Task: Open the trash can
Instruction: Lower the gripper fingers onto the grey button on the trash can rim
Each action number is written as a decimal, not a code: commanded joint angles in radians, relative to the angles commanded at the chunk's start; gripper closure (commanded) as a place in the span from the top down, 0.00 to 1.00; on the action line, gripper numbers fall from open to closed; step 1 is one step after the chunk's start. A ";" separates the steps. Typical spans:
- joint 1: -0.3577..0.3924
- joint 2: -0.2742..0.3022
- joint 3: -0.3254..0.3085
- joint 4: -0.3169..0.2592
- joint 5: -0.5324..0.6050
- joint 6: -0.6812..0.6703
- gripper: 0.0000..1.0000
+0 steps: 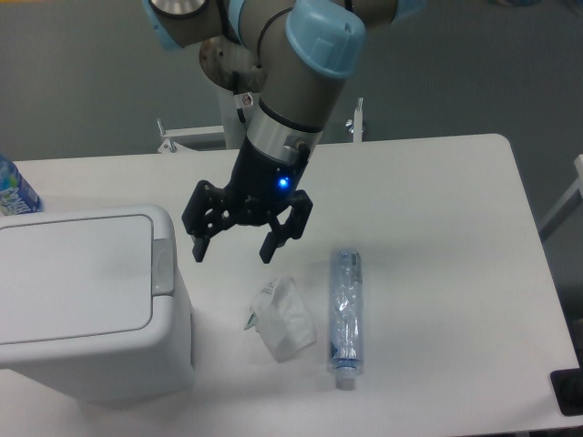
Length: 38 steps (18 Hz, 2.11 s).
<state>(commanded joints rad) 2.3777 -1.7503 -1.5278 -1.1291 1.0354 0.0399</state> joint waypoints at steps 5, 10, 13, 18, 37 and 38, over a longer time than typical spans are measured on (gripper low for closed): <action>-0.018 -0.002 -0.005 0.015 0.000 -0.002 1.00; -0.028 -0.005 -0.005 0.017 0.002 0.000 1.00; -0.029 -0.009 -0.006 0.017 0.002 0.000 1.00; -0.038 -0.018 -0.006 0.020 0.005 0.002 1.00; -0.045 -0.029 -0.008 0.041 0.006 0.000 1.00; -0.045 -0.029 -0.008 0.040 0.006 0.000 1.00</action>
<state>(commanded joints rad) 2.3332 -1.7794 -1.5355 -1.0891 1.0416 0.0399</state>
